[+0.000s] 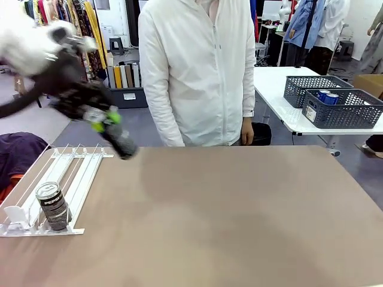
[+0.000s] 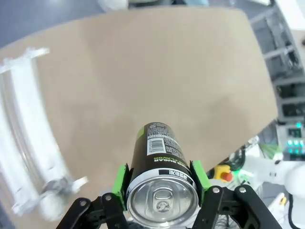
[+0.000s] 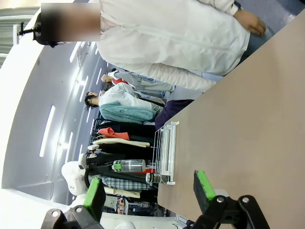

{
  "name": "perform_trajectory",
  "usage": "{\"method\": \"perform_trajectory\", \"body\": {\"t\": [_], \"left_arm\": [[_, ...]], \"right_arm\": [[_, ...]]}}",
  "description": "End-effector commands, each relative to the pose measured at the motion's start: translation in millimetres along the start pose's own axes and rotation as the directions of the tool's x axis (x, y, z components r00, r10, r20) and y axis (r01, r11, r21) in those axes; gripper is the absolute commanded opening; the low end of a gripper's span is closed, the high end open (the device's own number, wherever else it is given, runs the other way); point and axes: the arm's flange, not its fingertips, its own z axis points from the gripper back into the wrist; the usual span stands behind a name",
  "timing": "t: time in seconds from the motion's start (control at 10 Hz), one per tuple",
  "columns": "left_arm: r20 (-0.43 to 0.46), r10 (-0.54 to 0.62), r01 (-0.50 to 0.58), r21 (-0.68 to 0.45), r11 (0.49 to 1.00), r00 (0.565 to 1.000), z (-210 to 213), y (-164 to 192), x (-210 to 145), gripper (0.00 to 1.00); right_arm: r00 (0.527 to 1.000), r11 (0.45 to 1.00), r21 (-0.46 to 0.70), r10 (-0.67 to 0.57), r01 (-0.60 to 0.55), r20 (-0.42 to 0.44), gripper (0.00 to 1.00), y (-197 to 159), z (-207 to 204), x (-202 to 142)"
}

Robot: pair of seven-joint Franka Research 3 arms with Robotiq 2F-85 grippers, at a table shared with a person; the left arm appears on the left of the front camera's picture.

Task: Retrieve and store the cans from the dispenser.
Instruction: Pick up one can from the Automatic Can Dispenser and place it in the middle of the table.

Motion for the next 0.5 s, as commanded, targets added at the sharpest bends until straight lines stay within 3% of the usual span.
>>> {"method": "perform_trajectory", "body": {"t": [0.0,0.2,0.4], "left_arm": [[-0.084,-0.106,0.108,0.02,0.994,0.991,-51,-55,34,0.0],[-0.117,-0.188,0.197,0.063,0.978,0.975,-117,-122,38,0.0],[-0.134,-0.23,0.245,0.104,0.964,0.964,-173,-165,29,0.0]], "right_arm": [[1.0,1.0,0.023,0.016,-0.016,0.013,1.0,2,-1,4],[1.0,1.0,0.023,0.016,-0.016,0.013,1.0,2,-1,4],[1.0,1.0,0.023,0.016,-0.016,0.013,1.0,2,-1,4]]}}
